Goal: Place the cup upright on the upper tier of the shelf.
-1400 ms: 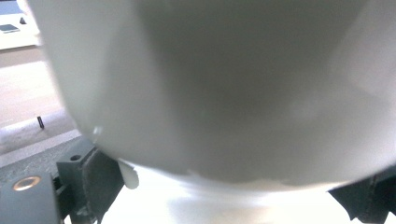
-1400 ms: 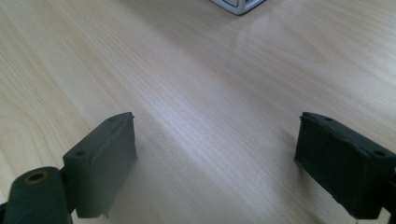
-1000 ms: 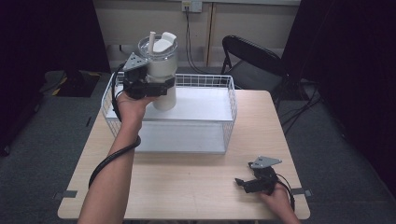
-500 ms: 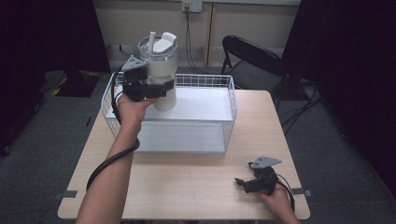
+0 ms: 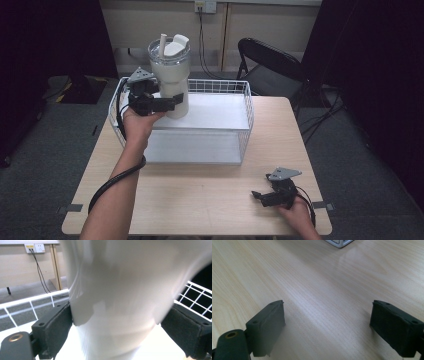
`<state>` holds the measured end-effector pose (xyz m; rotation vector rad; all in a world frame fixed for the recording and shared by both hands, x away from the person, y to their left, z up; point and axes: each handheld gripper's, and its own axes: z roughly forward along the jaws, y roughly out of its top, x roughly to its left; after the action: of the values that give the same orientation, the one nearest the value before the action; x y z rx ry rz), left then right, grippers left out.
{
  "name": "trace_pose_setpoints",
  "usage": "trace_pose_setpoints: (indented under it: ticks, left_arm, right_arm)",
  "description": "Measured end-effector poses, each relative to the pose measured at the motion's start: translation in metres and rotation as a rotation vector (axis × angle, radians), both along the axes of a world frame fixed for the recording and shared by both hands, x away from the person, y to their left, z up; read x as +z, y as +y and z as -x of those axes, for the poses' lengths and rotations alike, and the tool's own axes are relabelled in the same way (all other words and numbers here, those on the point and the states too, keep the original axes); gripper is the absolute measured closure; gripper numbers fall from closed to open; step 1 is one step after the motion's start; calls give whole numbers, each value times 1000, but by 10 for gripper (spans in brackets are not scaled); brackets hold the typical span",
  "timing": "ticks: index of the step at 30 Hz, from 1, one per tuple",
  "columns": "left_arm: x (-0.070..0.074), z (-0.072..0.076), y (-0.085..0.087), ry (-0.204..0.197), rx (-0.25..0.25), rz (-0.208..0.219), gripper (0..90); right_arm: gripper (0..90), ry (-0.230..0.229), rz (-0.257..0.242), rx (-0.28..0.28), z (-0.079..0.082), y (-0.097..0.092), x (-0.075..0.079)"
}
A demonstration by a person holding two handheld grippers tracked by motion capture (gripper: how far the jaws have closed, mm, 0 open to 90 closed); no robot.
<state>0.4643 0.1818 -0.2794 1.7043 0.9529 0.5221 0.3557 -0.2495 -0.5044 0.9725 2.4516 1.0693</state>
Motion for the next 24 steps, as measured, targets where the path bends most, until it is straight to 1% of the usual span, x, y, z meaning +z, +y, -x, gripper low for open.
trace_pose_setpoints:
  ticks: [5,6,7,8,9,10,12,14,17,18,23,24]
  left_arm:
    - [-3,7,6,-2,-4,-11,143]
    - [-3,12,9,-7,-2,-4,146]
    - [-3,12,9,-7,-2,-4,149]
    - [-2,17,12,-11,-4,-13,150]
    - [-2,17,12,-11,-4,-13,149]
    - [-1,22,17,-13,-10,-17,149]
    - [0,28,21,-15,-15,-8,149]
    - [2,32,25,-17,-15,-13,150]
    - [3,35,27,-6,-18,-2,151]
    - [4,39,29,-11,-21,-12,151]
    - [4,45,30,-8,-34,-15,155]
    - [4,47,30,-9,-35,-26,155]
  right_arm:
    - [117,0,0,0,0,0,0]
    - [117,0,0,0,0,0,0]
    - [117,0,0,0,0,0,0]
    - [117,0,0,0,0,0,0]
    - [117,0,0,0,0,0,0]
    - [117,1,1,0,0,0,0]
    - [117,3,1,-2,-1,1,0]
    - [117,2,2,-3,-1,1,0]
    - [117,2,2,-3,-1,1,0]
    - [117,2,2,-3,-1,1,0]
    - [117,3,1,-3,-1,1,0]
    - [117,2,1,-3,-1,1,0]
